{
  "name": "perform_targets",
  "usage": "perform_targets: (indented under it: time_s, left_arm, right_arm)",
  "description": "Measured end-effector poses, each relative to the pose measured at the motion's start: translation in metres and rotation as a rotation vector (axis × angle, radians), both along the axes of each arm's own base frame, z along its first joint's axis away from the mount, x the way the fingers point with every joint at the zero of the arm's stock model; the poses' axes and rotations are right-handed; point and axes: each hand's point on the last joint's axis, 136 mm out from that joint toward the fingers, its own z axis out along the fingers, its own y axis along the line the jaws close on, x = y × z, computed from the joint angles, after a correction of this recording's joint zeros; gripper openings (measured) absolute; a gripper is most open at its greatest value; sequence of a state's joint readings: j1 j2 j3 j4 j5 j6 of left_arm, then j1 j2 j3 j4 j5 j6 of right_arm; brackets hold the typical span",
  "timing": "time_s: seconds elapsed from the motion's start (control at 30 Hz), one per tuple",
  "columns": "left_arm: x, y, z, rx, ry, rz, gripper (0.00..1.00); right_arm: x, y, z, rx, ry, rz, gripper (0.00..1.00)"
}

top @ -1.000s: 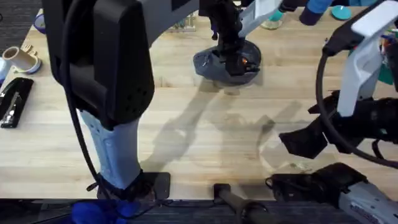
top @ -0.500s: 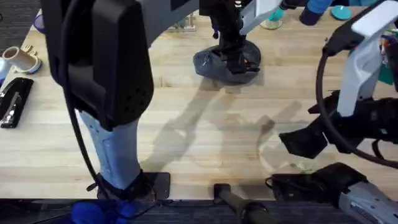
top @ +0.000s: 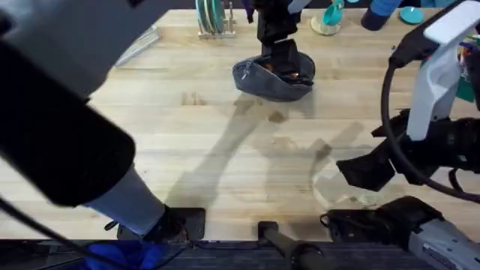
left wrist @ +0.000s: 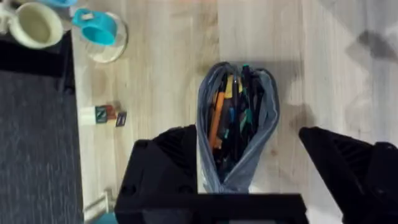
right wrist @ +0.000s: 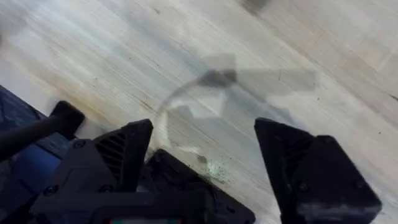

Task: Unzip the bag, pick up the pens from the table one at a time and place them inside, then zip the bag closed.

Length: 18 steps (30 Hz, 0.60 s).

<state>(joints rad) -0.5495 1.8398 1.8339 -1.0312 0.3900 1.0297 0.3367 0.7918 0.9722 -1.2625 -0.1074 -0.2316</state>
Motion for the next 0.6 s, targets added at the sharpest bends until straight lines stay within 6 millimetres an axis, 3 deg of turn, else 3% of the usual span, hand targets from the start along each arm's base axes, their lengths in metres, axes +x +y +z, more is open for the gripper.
perform_targets:
  time_s: [0.43,0.6]
  left_arm:
    - [-0.042,0.035,0.048,0.010,0.019,0.096,0.993]
    - [-0.050,0.047,0.057,0.009,0.027,0.123,0.993]
  right_arm:
    - [0.000,0.000,0.000,0.000,0.000,0.000,0.997]
    - [0.000,0.000,0.000,0.000,0.000,0.000,0.997]
